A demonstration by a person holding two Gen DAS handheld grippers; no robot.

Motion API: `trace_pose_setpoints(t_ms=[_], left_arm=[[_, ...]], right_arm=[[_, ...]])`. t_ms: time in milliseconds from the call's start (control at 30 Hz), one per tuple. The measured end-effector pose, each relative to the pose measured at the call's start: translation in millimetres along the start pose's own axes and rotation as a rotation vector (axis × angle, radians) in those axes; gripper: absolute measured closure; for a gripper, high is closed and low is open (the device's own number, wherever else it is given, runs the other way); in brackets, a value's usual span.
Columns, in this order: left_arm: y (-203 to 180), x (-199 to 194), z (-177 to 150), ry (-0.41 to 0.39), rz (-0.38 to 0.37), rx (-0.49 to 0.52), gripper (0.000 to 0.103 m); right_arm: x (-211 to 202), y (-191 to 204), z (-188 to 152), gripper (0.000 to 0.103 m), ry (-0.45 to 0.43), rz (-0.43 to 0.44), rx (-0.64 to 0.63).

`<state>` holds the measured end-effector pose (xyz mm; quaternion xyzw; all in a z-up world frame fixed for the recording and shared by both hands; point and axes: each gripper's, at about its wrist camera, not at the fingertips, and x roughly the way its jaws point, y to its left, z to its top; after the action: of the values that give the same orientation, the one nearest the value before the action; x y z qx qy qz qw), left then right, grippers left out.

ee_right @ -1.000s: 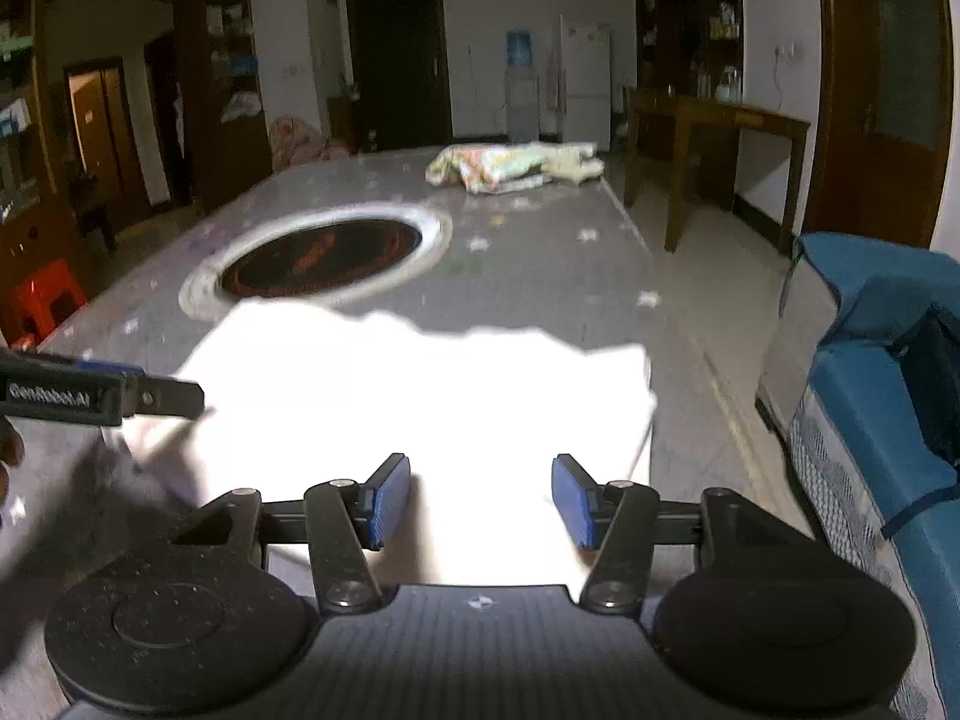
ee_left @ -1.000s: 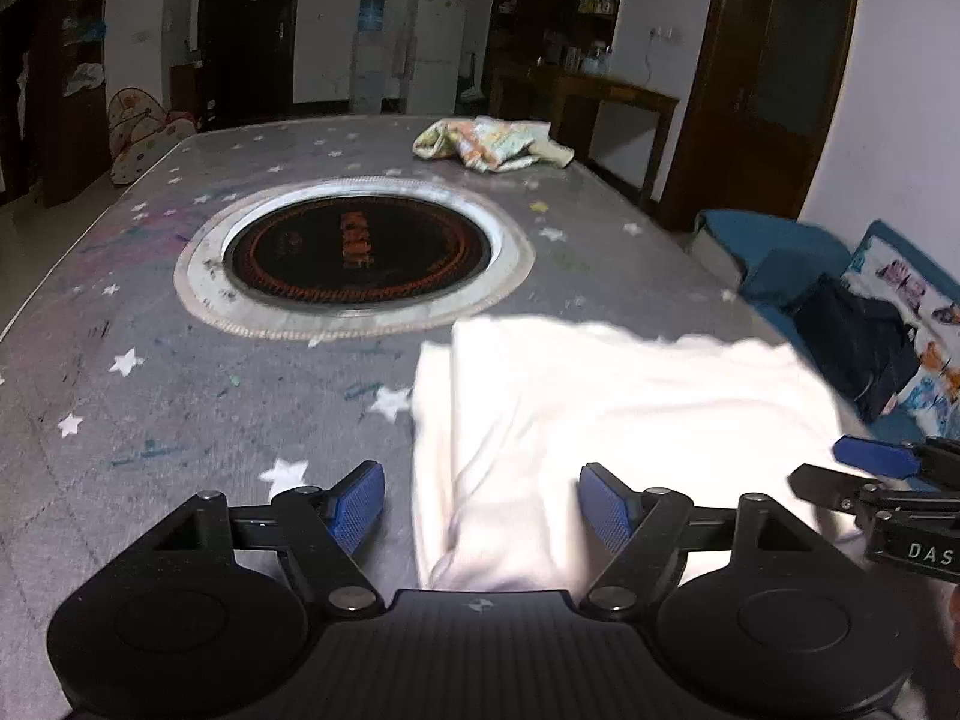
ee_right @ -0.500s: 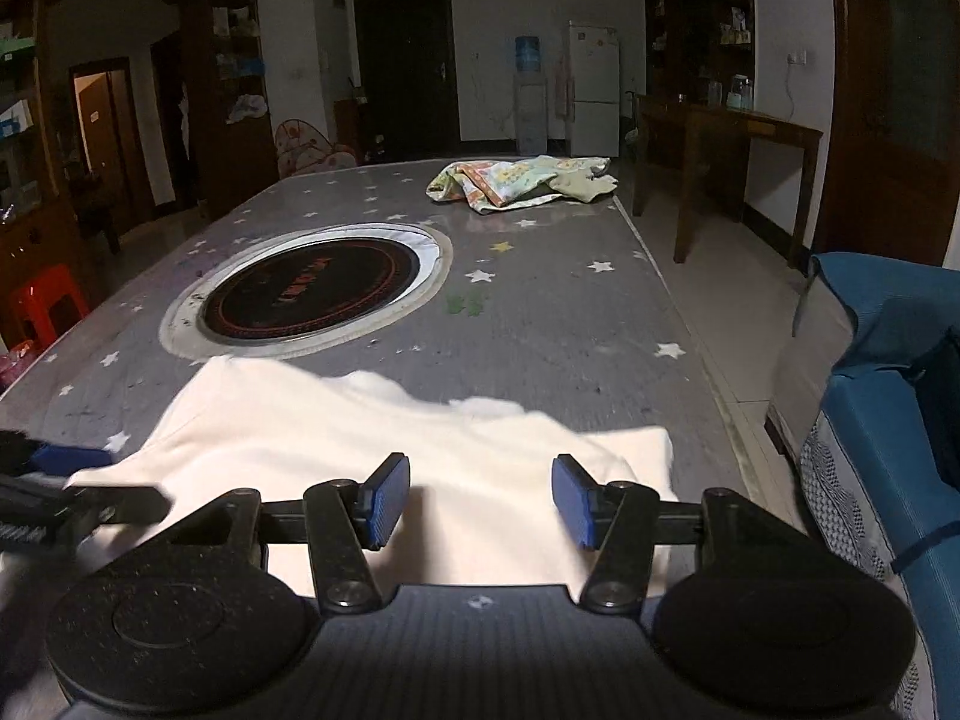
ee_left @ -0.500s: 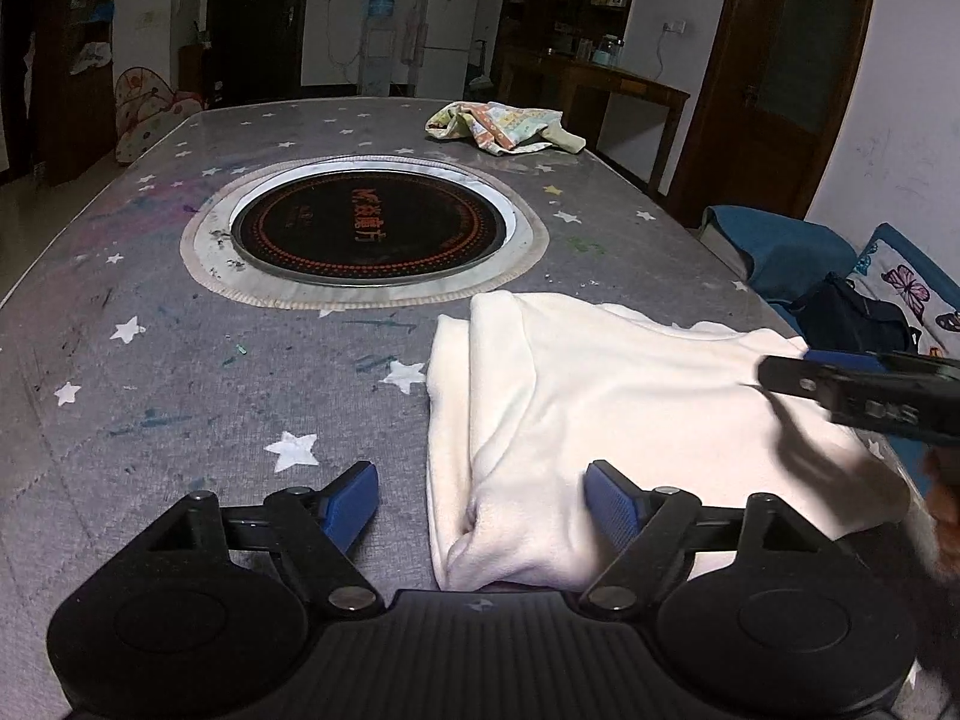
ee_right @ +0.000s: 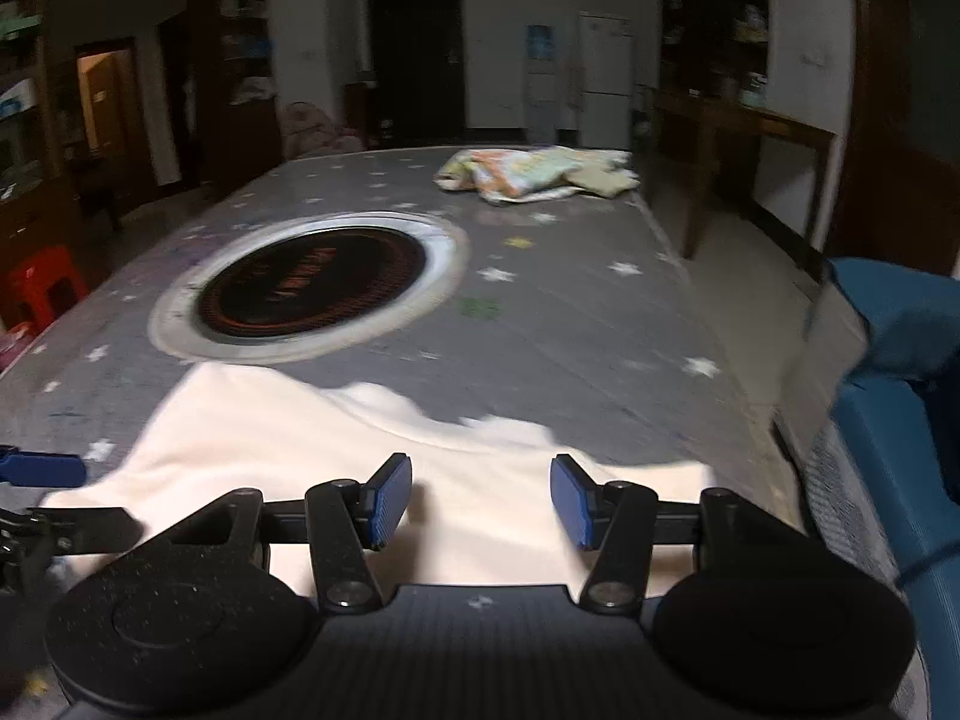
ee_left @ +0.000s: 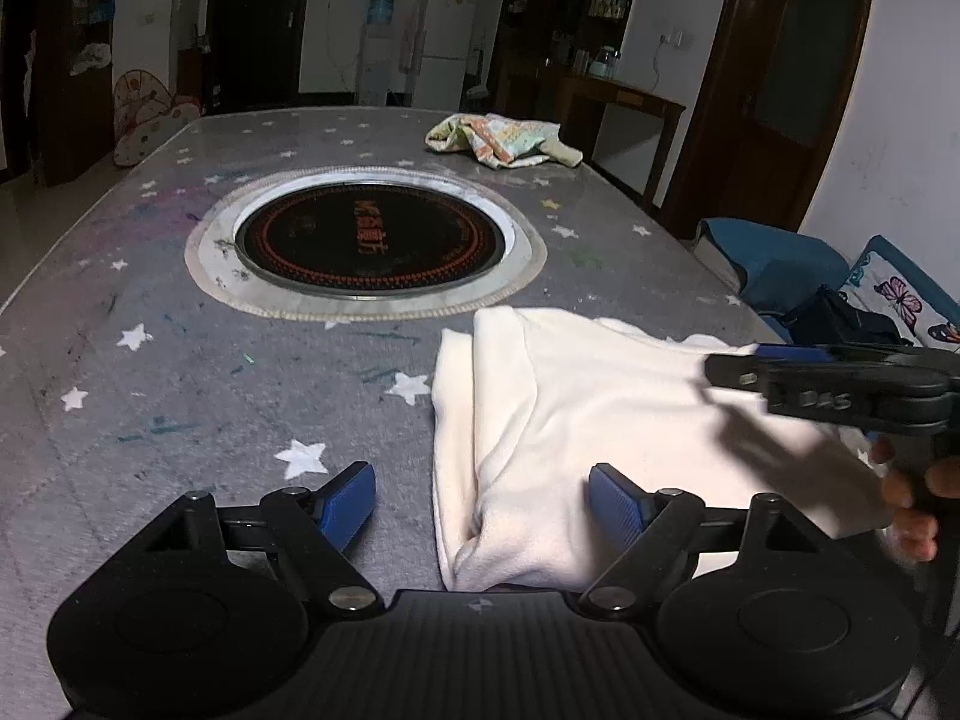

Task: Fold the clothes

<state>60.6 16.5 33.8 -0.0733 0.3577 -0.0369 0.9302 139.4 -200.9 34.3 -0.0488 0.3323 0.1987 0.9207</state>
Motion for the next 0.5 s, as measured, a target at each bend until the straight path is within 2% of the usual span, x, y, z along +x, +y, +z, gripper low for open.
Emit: trace_pose_setpoints(t_ms=[167,300,500], left_arm=[[5,-3,-1,0.003,0.005,0.002,0.022],[11,0,-3,0.018,0.007,-0.007,0.022],[10,-2,-3,0.020,0.001,-0.015,0.020]], right_arm=[[25,28,8,0.049,0.025,0.049,-0.043],[39,37,14,0.046,0.018,0.037,-0.035],[23,34,16,0.045,0.013,0.023,-0.034]])
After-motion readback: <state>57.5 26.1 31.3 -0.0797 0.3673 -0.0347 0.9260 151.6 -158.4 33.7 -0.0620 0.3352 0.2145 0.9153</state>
